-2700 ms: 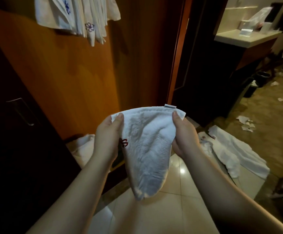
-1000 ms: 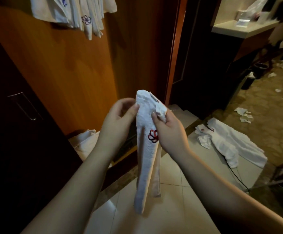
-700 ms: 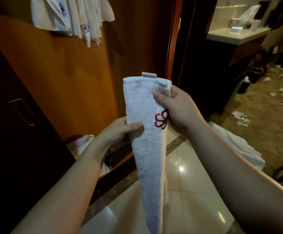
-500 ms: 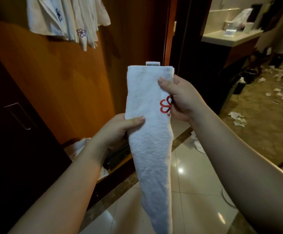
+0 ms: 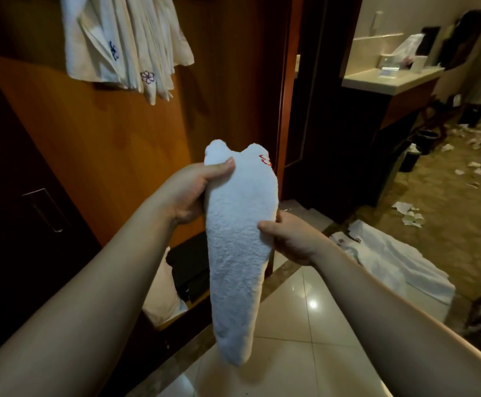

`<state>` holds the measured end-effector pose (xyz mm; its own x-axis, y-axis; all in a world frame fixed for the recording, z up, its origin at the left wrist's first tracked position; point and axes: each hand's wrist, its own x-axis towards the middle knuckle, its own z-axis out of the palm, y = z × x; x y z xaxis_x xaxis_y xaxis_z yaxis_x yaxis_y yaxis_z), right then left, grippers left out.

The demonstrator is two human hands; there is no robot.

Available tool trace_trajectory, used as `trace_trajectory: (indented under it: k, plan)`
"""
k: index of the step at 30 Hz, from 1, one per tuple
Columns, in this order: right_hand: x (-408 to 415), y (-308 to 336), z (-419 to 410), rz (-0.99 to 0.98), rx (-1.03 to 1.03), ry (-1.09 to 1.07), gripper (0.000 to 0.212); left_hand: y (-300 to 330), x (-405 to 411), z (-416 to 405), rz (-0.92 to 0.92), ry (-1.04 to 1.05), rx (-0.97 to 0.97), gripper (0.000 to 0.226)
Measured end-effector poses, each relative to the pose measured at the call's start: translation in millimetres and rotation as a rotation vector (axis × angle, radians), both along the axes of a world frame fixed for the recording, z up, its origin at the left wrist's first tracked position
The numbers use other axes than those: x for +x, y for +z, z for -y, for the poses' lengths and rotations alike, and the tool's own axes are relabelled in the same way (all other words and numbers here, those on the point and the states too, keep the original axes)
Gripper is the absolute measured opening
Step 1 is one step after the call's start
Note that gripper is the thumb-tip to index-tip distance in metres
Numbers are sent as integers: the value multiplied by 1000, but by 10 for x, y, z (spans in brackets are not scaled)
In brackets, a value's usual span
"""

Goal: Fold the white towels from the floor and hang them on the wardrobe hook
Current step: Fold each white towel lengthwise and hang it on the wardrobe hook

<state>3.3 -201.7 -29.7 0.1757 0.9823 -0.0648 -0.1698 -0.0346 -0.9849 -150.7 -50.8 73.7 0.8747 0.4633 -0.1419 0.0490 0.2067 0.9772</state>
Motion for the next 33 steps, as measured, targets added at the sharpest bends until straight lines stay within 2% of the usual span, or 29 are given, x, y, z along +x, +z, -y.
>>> trace_trajectory:
  k: [3, 5, 8, 11, 15, 18, 20, 25, 28, 33]
  plan:
    - [17, 60, -70, 111, 24, -55, 88, 94, 26, -86, -16, -63, 35, 31]
    - [20, 112, -95, 184, 26, -72, 86, 180, 31, -133, -31, -94, 62, 29]
    - [8, 205, -138, 233, 43, -112, 86, 300, 50, -193, -19, -81, 50, 33]
    - [5, 283, -156, 188, 96, -158, 91, 401, 101, -193, 14, -49, 7, 49]
    - [39, 293, -72, 242, -1, -4, 90, 495, 191, -137, 34, -56, -46, 49]
    - [81, 202, 4, 211, -111, 150, 94, 573, 266, -127, 69, -64, -81, 51]
    - [85, 134, 40, 207, -137, 198, 89, 625, 316, -149, 78, -57, -96, 52]
    - [63, -103, 12, 280, -156, 44, 61, 723, 409, -283, 102, -30, -136, 55]
    - [72, -166, -21, 295, -141, -66, 65, 748, 460, -391, 120, -14, -159, 50]
    - [117, -159, -74, 327, -147, -111, 75, 737, 508, -528, 101, 17, -166, 34]
